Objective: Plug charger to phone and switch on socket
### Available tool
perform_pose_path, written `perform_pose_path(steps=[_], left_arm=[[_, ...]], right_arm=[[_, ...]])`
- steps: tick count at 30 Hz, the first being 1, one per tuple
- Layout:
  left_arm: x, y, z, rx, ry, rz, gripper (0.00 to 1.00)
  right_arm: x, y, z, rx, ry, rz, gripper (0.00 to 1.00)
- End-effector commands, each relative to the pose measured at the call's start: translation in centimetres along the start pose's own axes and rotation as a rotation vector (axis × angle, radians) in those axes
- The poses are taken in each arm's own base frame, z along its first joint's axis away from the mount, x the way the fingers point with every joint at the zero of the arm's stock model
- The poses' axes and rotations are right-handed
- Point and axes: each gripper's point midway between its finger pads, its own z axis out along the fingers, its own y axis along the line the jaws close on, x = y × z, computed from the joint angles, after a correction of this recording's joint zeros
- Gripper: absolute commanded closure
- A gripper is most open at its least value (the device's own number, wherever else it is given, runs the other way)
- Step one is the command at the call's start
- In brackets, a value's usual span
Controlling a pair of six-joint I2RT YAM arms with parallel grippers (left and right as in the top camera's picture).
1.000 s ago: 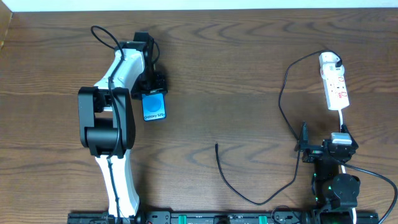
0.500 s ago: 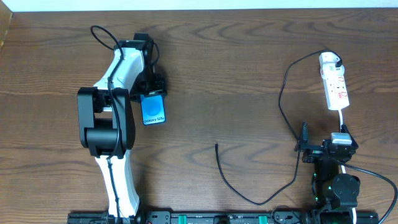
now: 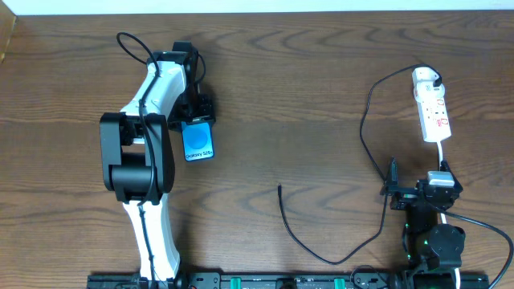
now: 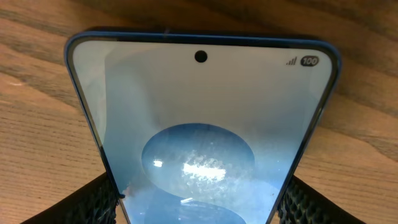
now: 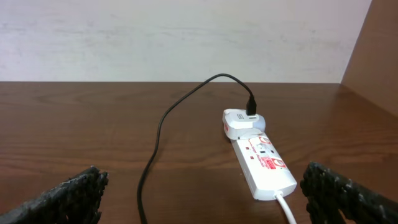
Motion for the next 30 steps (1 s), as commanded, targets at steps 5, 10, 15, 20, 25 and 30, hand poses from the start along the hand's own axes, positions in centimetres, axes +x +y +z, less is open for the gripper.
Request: perform_pose_path(steps=[5, 10, 15, 20, 25, 30], left_arm=[[-1.7, 0.0, -2.5, 0.011, -0.091, -0.014, 0.78], [-2.2, -0.2, -2.2, 0.017, -0.114, -0.013, 0.78], [-2.2, -0.2, -1.7, 0.019, -0.121, -0.013, 0.78], [-2.0, -0.1, -1.2, 0.017, -0.115, -0.013, 0.77], [-1.7, 0.0, -0.6, 0.014, -0.104, -0.013, 0.75], [-1.6, 0.0, -0.5, 0.014, -0.101, -0.013, 0.66]], right_arm=[[0.0, 0.2, 0.0, -0.005, -0.002, 0.014, 0.01], [0.0, 0.2, 0.0, -0.005, -0.002, 0.014, 0.01], [0.0, 0.2, 0.0, -0.005, -0.002, 0.014, 0.01], [0.0, 0.2, 0.0, -0.005, -0.002, 0.014, 0.01], [0.0, 0.2, 0.0, -0.005, -0.002, 0.014, 0.01], [0.0, 0.2, 0.0, -0.005, -0.002, 0.014, 0.01]])
